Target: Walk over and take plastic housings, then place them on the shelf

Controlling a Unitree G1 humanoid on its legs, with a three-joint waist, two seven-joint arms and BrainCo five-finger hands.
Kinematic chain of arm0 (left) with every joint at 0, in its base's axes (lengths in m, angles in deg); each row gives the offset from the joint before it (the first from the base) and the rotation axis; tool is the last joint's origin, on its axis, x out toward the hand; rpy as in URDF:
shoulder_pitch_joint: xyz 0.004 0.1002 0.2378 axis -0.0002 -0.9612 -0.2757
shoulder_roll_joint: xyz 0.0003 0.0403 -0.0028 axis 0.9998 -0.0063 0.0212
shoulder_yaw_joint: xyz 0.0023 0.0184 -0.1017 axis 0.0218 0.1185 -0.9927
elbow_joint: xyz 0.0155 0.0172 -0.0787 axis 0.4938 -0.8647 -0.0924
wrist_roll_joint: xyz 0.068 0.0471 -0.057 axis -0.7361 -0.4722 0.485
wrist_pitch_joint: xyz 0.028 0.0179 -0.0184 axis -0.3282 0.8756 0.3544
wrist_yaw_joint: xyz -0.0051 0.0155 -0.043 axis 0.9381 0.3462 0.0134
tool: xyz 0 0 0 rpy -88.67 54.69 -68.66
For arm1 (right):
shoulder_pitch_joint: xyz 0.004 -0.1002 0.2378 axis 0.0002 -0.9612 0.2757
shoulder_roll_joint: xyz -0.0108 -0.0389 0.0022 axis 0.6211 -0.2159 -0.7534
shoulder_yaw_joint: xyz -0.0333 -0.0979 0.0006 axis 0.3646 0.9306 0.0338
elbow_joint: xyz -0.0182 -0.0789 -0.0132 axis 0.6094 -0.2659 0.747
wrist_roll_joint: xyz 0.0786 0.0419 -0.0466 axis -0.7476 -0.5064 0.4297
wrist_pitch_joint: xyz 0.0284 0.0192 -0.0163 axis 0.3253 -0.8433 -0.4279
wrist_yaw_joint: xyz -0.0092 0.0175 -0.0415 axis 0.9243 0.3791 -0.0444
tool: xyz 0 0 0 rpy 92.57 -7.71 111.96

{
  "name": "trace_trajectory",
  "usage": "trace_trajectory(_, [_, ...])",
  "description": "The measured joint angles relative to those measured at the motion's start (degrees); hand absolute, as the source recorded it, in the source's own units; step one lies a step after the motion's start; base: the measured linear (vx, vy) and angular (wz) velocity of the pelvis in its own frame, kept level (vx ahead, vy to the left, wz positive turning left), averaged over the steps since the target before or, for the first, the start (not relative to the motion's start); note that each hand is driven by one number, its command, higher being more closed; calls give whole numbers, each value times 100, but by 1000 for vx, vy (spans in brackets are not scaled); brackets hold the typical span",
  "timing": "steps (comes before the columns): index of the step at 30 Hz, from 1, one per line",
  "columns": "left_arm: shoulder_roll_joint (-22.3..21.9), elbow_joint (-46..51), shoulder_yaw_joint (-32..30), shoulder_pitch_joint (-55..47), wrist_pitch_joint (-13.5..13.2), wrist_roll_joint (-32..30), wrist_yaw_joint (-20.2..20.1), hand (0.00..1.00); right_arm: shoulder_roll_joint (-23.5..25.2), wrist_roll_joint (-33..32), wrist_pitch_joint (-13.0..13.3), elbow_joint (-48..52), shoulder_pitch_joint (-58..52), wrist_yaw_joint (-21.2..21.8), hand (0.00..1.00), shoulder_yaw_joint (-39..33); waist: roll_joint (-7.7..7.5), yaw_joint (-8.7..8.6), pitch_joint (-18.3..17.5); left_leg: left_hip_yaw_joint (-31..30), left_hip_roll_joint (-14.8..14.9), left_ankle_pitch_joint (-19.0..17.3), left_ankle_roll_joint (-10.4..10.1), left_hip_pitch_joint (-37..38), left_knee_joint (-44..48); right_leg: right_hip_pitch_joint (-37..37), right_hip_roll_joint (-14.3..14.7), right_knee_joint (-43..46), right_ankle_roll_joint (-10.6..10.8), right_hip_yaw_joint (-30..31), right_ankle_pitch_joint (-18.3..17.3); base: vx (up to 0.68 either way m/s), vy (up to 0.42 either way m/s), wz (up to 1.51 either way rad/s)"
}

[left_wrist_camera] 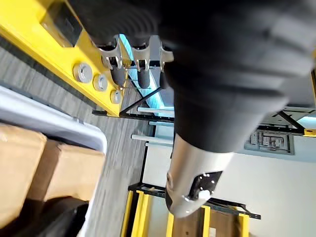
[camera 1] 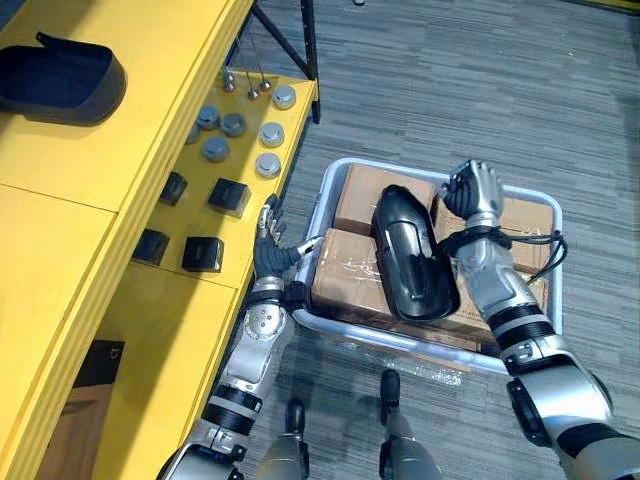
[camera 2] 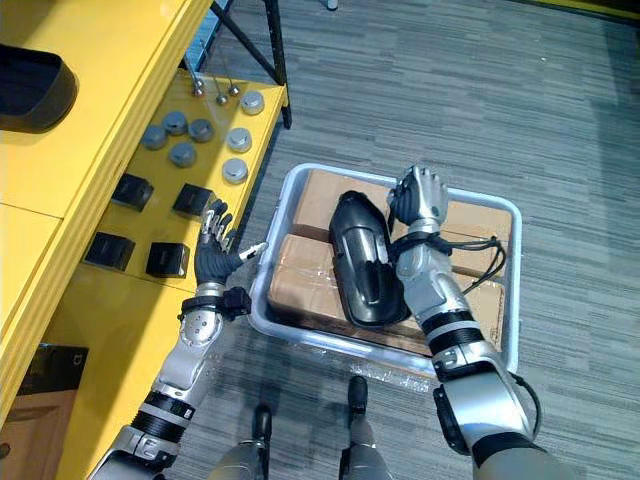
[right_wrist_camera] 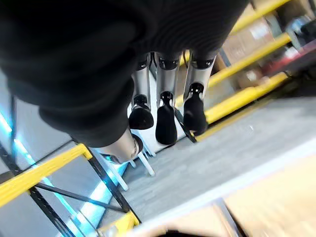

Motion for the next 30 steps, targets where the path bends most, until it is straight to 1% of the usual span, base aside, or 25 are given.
trace_trajectory(1, [-4, 0, 9, -1, 0, 0, 7, 0, 25, -20, -1, -75, 3, -1, 0, -11, 0, 0, 0, 0, 0, 0, 0, -3, 0, -3, 0, 0, 0, 0, 3, -24, 51, -3])
trace_trajectory(3, [-64, 1, 109, 1, -2, -1, 72, 0, 201, -135, -40, -550, 30, -19, 0, -243, 1, 30, -1, 2, -6, 15, 4, -90, 22, -84, -7, 0, 9, 4, 44, -37, 53, 0])
trace_trajectory(4, [-97, 1, 110, 0, -1, -1, 72, 0, 202, -137, -62, -632, 32, -19, 0, -245, 1, 45, -1, -1, -8, 17, 4, -128, 40, -121, -8, 0, 25, 4, 59, -51, 57, 0])
trace_trajectory(6, [-209, 2, 121, -12, 0, 0, 78, 0, 214, -156, -96, -990, 61, -47, 0, -510, 2, 117, -1, -18, -25, 29, 4, -273, 112, -227, -18, 0, 35, 0, 93, -52, 60, 3])
trace_trajectory(9, [-214, 73, 162, -53, 0, 0, 78, 0, 214, -253, -171, -1346, 107, -77, 0, -839, 2, 124, -1, -92, -44, 42, 4, -394, 188, -276, -30, 1, 54, -24, 120, -51, 68, 11])
trace_trajectory(15, [-214, 281, 173, -285, -1, 0, 76, 0, 168, -260, -181, -1943, 350, -129, 0, -1065, 2, 128, -1, -116, -79, 42, 7, -729, 335, -512, -63, 2, 131, -45, 117, -42, 64, 4])
trace_trajectory(18, [-227, 384, 201, -518, 0, 7, 75, 0, 22, -261, -194, -2414, 500, -170, 0, -1127, 5, 149, 0, -152, -79, 40, 6, -887, 424, -605, -66, 2, 133, -100, 116, 11, 49, 6])
trace_trajectory(21, [-239, 400, 239, -534, 0, 102, 65, 0, -169, -337, -215, -2669, 516, -169, 0, -1132, 6, 168, 1, -259, -91, 38, 5, -1016, 462, -652, -73, 2, 119, -214, 127, 28, 47, 17])
trace_trajectory(22, [-239, 401, 240, -537, -1, 119, 63, 0, -260, -376, -214, -2792, 534, -160, 0, -1134, 8, 226, 2, -262, -93, 38, 5, -1076, 481, -696, -74, 2, 110, -217, 139, 43, 53, 8])
trace_trajectory(23, [-246, 402, 227, -552, -1, 130, 63, 0, -296, -381, -214, -2836, 532, -178, 100, -1133, 10, 272, 4, -263, -94, 37, 6, -1105, 482, -720, -76, 2, 117, -217, 145, 55, 62, 4])
trace_trajectory(25, [-253, 409, 190, -605, -1, 173, 60, 0, -363, -380, -215, -2852, 537, -181, 100, -1133, 10, 286, 4, -294, -99, 37, 6, -1155, 487, -747, -80, 2, 127, -242, 152, 47, 52, 7])
trace_trajectory(27, [-266, 445, 151, -724, -1, 216, 43, 0, -565, -378, -205, -2937, 548, -130, 100, -1130, 13, 325, 5, -353, -119, 37, 8, -1181, 482, -752, -94, 2, 135, -285, 158, 40, 65, 8])
trace_trajectory(30, [-356, 555, 151, -755, 0, 217, 20, 0, -715, -375, -205, -3026, 551, -117, 100, -1126, 18, 368, 8, -434, -127, 40, 9, -1249, 478, -763, -92, 2, 144, -325, 163, 13, 44, 12])
